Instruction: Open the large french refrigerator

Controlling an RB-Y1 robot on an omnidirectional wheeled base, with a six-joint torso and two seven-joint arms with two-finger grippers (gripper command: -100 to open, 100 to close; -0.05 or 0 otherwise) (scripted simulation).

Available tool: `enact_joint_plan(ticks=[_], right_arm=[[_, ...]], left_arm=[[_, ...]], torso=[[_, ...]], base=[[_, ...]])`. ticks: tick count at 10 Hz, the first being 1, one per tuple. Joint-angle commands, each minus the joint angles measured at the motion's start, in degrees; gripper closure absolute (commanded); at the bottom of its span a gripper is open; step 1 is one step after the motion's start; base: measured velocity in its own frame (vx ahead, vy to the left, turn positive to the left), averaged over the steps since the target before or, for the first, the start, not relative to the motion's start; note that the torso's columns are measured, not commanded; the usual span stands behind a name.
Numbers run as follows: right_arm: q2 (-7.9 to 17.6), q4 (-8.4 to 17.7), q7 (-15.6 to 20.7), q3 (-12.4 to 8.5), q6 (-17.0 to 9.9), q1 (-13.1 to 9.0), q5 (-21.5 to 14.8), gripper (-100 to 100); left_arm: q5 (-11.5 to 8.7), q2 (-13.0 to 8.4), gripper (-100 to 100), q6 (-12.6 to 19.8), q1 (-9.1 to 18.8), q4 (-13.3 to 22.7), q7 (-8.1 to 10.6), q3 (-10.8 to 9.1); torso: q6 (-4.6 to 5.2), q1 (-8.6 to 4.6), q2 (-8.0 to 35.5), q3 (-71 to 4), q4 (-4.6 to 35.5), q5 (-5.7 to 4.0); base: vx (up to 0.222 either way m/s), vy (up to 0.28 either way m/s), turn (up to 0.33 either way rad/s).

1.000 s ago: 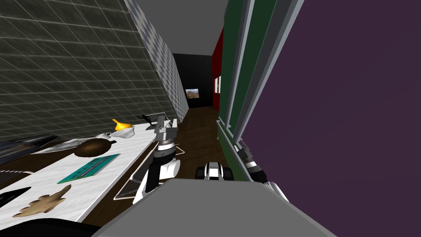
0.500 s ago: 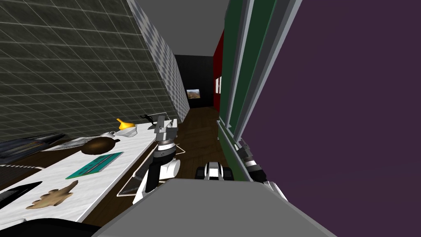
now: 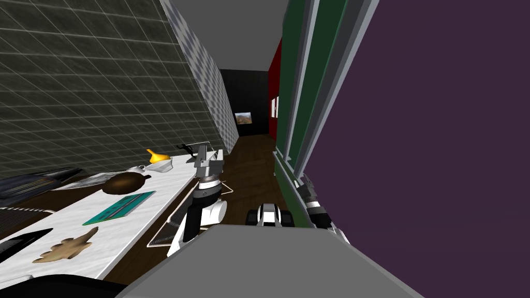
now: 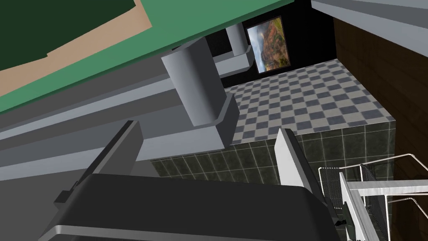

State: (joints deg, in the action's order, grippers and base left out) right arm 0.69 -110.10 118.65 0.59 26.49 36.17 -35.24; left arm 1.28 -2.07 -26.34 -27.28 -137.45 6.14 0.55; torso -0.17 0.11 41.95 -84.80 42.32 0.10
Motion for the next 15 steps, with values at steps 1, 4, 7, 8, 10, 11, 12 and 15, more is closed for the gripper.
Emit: enact_joint_plan(ticks=[1,4,7,8,10,11,12,15], right_arm=[[0.81,1.55,-3.17,-3.14,1.88,-1.3,-1.55,-100],[2.43,4.65,-8.63,-8.54,5.65,-3.91,-4.65,-100],[3.24,6.2,-12.69,-12.57,7.53,-5.21,-6.2,-100],[4.05,7.75,-14.43,-14.77,9.42,-6.52,-7.75,-100],[4.86,9.3,-17.71,-17.79,11.3,-7.82,-9.3,-100],[4.86,9.3,-19.04,-18.85,11.3,-7.82,-9.3,-100],[5.67,10.85,-20.47,-20.85,13.18,-9.13,-10.85,-100],[6.48,12.4,-25.39,-25.13,15.07,-10.43,-12.4,-100]], left_arm=[[0.0,0.01,0,0.0,0.0,0.0,0.0,0.01],[0.0,0.01,0,0.0,0.0,0.0,0.0,0.01],[0.0,0.01,0,0.0,0.0,0.0,0.0,0.01],[0.0,0.0,0,0.0,0.0,0.0,0.0,0.0],[0.0,0.0,0,0.0,0.0,0.0,0.0,0.0],[0.0,0.01,0,0.0,0.0,0.0,0.0,0.01],[0.0,0.0,0,0.0,0.0,0.0,0.0,0.0],[0.0,0.0,0,0.0,0.0,0.0,0.0,0.0]], torso=[[0.09,0.07,0.05,0.06,-0.07,-0.03],[0.01,0.07,0.2,0.16,-0.07,-0.06],[0.07,-0.03,0.21,0.16,-0.07,-0.09],[0.12,-0.09,0.29,0.21,-0.05,-0.1],[0.17,-0.13,0.35,0.24,-0.03,-0.1],[0.16,-0.11,0.34,0.24,-0.03,-0.11],[0.18,-0.16,0.36,0.25,-0.03,-0.11],[0.17,-0.1,0.3,0.21,-0.03,-0.09]], base=[[0.016,0.071,-0.01],[0.013,0.099,-0.004],[0.016,0.083,0.007],[0.019,0.101,0.006],[0.015,0.089,-0.001],[0.008,0.078,0.0],[0.017,0.093,0.0],[0.021,0.082,-0.001]])
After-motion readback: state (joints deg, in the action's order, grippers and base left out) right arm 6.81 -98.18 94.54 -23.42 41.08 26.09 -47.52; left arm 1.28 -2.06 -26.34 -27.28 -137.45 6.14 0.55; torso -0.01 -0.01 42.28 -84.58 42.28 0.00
